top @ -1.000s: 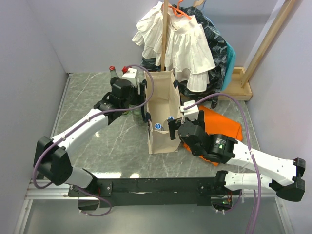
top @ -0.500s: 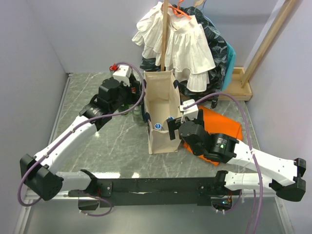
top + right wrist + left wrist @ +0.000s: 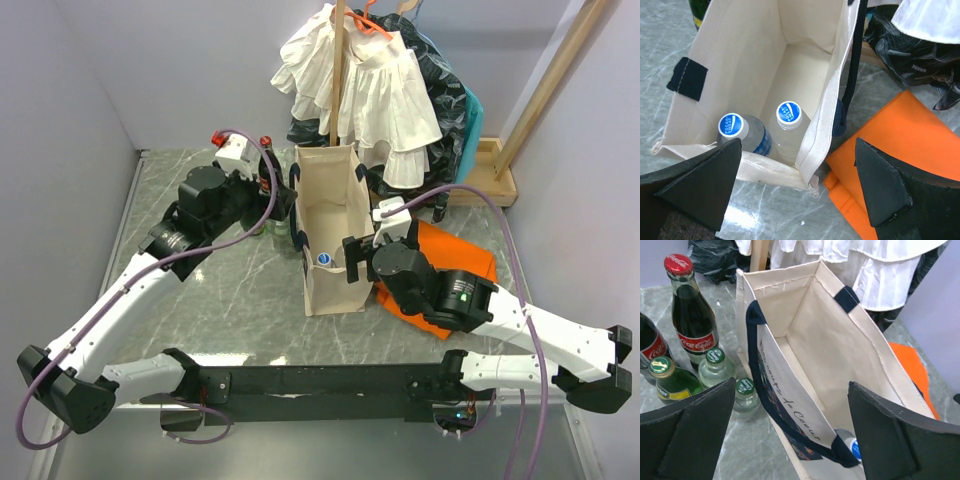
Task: Take the beverage out of the canvas bag
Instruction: Adjust the drink in the canvas bag.
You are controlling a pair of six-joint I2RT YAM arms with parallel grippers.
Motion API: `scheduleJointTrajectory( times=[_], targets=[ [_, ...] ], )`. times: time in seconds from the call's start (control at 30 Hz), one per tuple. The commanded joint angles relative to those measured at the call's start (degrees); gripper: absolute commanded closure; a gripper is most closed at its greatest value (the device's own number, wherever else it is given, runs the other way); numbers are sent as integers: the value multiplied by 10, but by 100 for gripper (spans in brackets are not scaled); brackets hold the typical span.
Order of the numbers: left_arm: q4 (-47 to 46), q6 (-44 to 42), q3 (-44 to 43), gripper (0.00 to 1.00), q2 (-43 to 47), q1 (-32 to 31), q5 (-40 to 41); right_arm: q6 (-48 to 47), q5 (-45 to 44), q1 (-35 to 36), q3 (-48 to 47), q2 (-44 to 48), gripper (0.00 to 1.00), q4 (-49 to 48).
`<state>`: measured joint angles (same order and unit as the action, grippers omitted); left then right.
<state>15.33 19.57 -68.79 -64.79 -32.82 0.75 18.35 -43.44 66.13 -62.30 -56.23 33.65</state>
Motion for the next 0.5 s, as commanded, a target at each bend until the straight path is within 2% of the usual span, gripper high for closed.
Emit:
scheduleJointTrajectory(
  times=[0.0,0.17,0.23,0.47],
  targets=[
    [8,27,-17,1,35,-2,-24,9,5,4,-31,9,0,9],
    [15,35,-9,0,71,-2,-30,12,15,3,-32,31,0,16],
    [22,32,-13,3,81,-1,-31,10,6,2,-35,38,0,21],
    [50,19,-46,4,81,-2,-80,23,-12,2,-45,47,0,43]
  ],
)
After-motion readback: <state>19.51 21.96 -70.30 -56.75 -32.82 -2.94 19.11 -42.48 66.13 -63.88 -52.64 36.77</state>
